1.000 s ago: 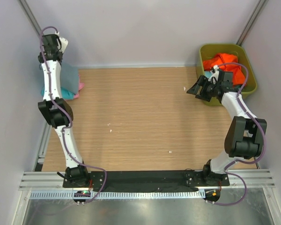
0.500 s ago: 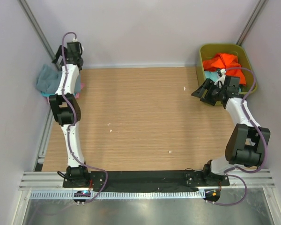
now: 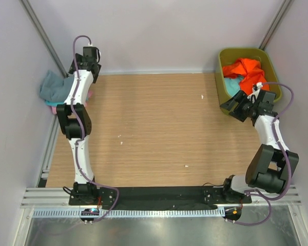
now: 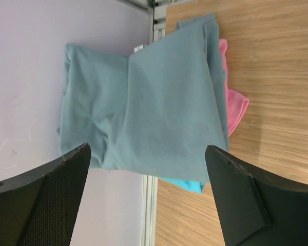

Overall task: Fold and stack the t-shirts
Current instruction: Neatly place the folded tshirt to the corner

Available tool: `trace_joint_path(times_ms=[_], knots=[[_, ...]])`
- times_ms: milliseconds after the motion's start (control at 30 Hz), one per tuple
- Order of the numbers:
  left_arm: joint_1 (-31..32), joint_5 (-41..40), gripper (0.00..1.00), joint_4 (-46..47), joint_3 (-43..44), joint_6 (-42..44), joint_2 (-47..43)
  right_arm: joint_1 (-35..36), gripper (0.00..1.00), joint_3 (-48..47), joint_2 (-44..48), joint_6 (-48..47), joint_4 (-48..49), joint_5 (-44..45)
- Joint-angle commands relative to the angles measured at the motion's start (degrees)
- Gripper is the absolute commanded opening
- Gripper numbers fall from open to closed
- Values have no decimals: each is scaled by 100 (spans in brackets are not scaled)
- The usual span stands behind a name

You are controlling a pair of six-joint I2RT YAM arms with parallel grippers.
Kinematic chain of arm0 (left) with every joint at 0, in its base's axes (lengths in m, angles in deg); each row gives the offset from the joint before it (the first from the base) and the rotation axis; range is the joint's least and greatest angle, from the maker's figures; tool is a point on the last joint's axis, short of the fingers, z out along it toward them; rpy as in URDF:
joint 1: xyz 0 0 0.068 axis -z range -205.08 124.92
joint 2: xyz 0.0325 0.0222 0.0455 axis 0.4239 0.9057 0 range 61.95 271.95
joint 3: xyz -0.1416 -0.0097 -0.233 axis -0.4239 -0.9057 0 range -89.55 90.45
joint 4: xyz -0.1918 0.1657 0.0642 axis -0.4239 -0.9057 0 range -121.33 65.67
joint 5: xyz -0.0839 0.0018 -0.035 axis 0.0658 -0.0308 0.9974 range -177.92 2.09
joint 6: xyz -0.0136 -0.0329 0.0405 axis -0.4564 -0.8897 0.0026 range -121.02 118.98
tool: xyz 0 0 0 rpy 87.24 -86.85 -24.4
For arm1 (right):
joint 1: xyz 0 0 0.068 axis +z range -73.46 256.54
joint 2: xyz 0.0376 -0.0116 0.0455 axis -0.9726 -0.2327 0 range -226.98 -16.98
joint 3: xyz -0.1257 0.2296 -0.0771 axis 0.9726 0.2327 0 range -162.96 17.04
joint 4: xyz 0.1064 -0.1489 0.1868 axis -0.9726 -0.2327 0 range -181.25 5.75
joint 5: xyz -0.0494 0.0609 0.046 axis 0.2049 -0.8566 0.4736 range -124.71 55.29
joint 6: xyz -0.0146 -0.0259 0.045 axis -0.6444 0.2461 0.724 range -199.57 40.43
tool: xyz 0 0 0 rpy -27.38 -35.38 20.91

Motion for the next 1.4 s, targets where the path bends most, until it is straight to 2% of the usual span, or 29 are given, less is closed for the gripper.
trace_joint_path(times_ms=[0,167,333,467,1067,1200,1300,1333,1367], knots=[[-18,-143,90,-160,129,-95,177,-160,73,105,321,151,55,-46],[-27,-162,85,-422,489,2,642,-222,73,114,348,160,2,-125],[-123,75,81,-871,1044,-305,986,-222,73,-27,190,361,90,-275],[-132,296,80,-925,956,-350,986,-231,73,-106,75,520,336,-389],[-150,-12,71,-898,719,-77,1592,-222,73,-220,-698,977,696,-697],[-141,-38,55,-872,684,-68,1619,-231,73,-290,-777,969,714,-671],[-141,-47,30,-907,631,-86,1601,-231,73,-308,-804,942,705,-662],[-132,-47,6,-933,596,-68,1584,-231,73,-308,-804,908,696,-653],[-115,-64,0,-933,491,-68,1505,-222,73,-317,-804,872,679,-644]])
